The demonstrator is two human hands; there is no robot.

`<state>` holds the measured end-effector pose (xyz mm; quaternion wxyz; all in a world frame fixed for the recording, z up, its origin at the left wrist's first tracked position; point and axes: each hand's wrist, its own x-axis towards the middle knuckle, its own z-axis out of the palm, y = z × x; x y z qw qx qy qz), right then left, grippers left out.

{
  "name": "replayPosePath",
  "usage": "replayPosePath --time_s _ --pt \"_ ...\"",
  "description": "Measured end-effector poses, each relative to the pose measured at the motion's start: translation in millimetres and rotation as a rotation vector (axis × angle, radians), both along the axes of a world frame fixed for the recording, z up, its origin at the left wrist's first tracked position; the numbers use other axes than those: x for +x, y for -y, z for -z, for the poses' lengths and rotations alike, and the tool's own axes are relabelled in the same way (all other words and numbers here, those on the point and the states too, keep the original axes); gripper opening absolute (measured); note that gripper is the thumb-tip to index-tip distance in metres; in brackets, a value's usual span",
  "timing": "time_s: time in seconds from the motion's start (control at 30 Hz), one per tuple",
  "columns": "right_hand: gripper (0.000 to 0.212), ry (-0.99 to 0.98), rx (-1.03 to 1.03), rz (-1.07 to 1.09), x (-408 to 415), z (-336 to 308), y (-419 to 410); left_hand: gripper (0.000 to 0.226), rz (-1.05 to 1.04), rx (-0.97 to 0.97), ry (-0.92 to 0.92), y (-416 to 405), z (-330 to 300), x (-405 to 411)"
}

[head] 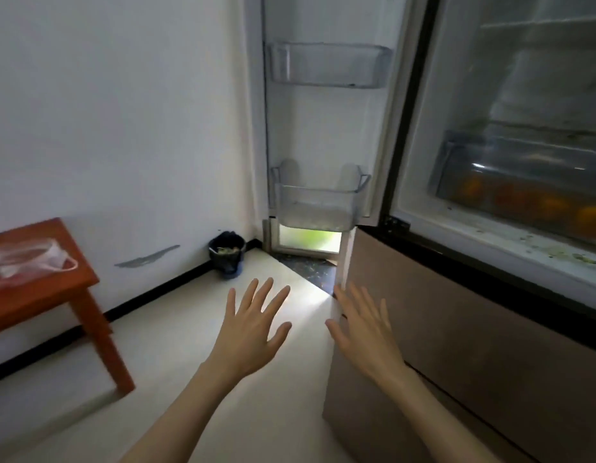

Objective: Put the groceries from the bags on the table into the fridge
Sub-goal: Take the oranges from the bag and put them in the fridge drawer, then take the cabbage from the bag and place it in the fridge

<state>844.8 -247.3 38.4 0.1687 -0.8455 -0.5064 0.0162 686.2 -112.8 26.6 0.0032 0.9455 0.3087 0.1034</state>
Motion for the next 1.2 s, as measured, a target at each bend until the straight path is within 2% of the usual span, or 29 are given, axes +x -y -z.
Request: replayPosePath --time_s 0.23,0.4,0.53,0.87,1.2 --pt "0.059 0.013 0.029 -0.217 -130 4 -118 0.078 -0.240 -0.045 0.043 -73 -3 -155" --pt "0.059 0.034 0.031 -0.344 -230 9 -198 0.060 -0.401 -0.090 0.063 -127 2 -258" --pt "0.060 0.009 0.016 -0.413 -290 13 -247 0.061 -0.482 -0.124 0.042 -156 5 -319" --pt "0.061 0.042 -0.032 -0.546 -377 34 -380 0.059 -0.613 -0.206 0.122 -252 30 -409" --pt "0.062 -0.046 -0.060 -0.676 -440 53 -555 0.061 -0.723 -0.222 0.043 -412 37 -477"
